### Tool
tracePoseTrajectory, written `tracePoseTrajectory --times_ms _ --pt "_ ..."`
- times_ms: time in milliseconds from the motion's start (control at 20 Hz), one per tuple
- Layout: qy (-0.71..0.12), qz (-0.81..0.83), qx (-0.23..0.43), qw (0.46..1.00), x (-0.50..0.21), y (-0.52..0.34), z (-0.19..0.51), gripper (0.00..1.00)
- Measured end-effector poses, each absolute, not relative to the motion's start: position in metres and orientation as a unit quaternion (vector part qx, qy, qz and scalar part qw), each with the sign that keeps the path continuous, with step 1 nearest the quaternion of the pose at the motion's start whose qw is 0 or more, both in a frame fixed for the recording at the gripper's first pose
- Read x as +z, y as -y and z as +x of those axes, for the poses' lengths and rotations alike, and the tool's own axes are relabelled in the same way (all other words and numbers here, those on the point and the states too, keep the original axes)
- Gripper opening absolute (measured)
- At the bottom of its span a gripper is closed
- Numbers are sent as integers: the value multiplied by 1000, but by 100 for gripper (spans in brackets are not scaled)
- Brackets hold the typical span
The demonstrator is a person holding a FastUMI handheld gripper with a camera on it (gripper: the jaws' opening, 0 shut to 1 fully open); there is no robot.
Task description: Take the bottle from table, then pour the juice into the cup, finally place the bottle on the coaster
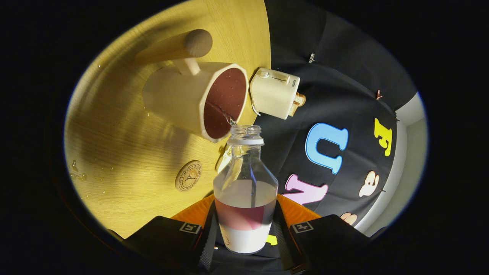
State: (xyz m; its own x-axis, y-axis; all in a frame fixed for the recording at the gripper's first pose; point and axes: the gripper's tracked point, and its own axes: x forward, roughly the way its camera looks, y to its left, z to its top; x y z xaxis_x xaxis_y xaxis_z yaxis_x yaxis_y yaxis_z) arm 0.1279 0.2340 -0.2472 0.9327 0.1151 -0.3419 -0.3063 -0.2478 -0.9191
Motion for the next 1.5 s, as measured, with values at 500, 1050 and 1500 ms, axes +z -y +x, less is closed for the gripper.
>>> tracePoseTrajectory --times_ms 500,1050,1500 --pt "-50 -786 178 590 -247 -238 129 70" --pt "-30 -810 180 557 -240 -239 132 70" --pt "9 -832 183 523 -229 -245 133 70"
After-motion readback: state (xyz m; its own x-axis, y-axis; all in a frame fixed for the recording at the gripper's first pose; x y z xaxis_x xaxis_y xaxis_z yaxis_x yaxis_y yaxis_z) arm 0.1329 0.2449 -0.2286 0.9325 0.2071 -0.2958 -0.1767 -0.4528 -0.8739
